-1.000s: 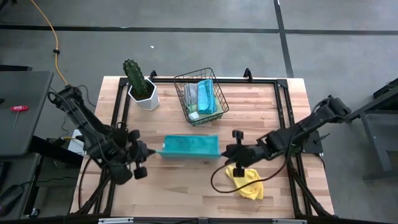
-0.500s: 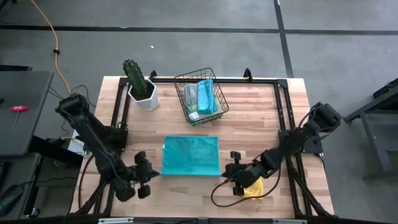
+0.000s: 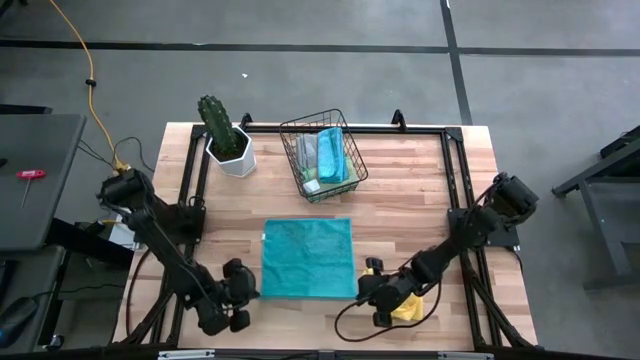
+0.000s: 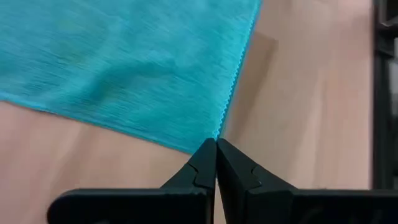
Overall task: Fold microfiber towels
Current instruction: Fold the blue microfiber cloth
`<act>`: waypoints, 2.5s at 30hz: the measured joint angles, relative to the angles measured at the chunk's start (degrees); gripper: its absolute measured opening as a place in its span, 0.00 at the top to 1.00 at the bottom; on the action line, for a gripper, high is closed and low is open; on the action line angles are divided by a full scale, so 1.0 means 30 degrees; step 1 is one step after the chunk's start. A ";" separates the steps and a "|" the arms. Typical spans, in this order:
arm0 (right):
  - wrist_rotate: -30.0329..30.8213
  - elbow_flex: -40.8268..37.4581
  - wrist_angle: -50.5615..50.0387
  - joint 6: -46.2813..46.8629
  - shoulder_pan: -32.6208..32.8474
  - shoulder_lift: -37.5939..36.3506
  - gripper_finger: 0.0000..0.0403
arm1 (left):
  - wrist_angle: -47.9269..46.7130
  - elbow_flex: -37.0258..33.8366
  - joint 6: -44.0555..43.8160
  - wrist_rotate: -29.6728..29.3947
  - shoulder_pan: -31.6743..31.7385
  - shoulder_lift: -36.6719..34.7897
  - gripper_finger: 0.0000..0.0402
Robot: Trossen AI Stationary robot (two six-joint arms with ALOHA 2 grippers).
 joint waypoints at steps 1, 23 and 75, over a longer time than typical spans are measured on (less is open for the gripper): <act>0.0135 0.0156 -0.0113 -0.0113 -0.0132 0.0000 1.00 | -0.0654 0.0088 0.0014 -0.0198 0.0070 -0.0339 1.00; 0.3302 0.0635 -0.4347 0.0783 -0.4618 -0.0007 1.00 | -0.7362 -0.0547 0.1908 -0.3241 0.5730 -0.1829 1.00; 0.5905 0.0628 -0.5853 0.1685 -0.7813 -0.0015 1.00 | -0.7752 -0.0539 0.2354 -0.5158 1.0297 -0.0882 1.00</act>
